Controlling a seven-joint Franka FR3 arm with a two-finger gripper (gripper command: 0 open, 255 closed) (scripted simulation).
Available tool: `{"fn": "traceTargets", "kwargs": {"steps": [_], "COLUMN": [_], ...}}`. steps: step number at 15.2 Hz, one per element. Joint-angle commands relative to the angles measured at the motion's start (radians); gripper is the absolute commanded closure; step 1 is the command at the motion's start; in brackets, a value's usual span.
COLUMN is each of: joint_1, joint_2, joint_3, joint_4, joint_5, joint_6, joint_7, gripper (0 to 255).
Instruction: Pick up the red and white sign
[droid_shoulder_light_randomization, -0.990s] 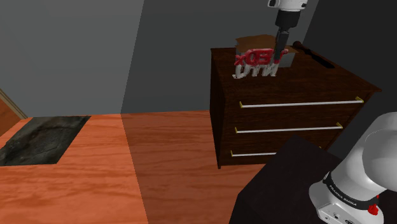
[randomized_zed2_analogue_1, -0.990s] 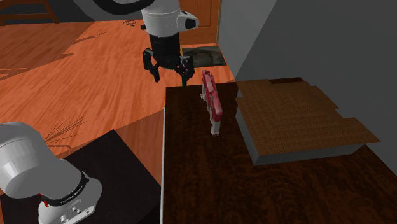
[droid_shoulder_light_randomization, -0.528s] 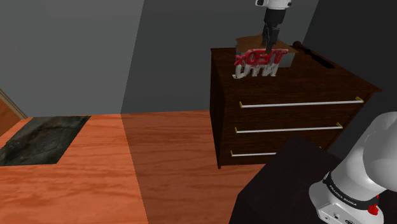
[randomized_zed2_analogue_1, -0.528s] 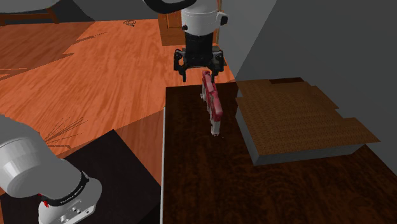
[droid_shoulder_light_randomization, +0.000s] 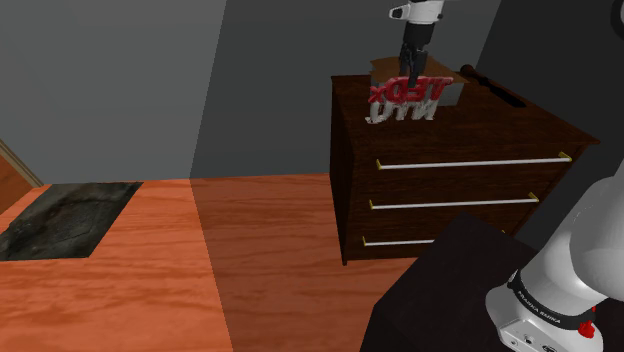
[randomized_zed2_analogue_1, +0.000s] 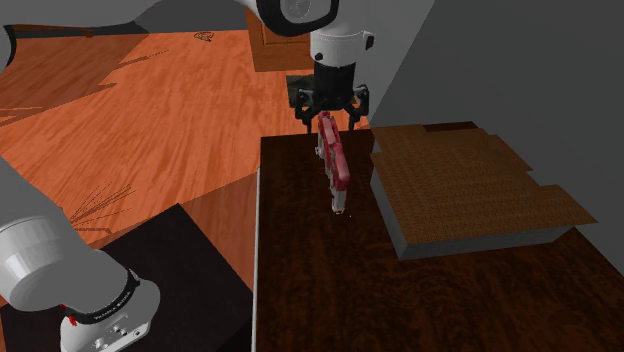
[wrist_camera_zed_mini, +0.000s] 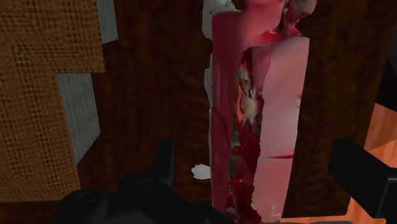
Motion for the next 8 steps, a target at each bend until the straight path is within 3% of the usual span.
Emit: {"fn": "traceTargets", "kwargs": {"steps": [1,4,5,8], "joint_1": [0.000,0.000,0.000,0.000], "joint_2": [-0.001,-0.001,-0.001,-0.002], "joint_3": [0.000,0.000,0.000,0.000], "joint_4": [-0.026,-0.047,-0.047,-0.048], "joint_5": [0.000,0.000,0.000,0.000], "joint_6": [0.025,0.046,0.046,0.046], "joint_7": [-0.003,-0.003,-0.004,-0.004], "gripper": [0,0,255,255]}}
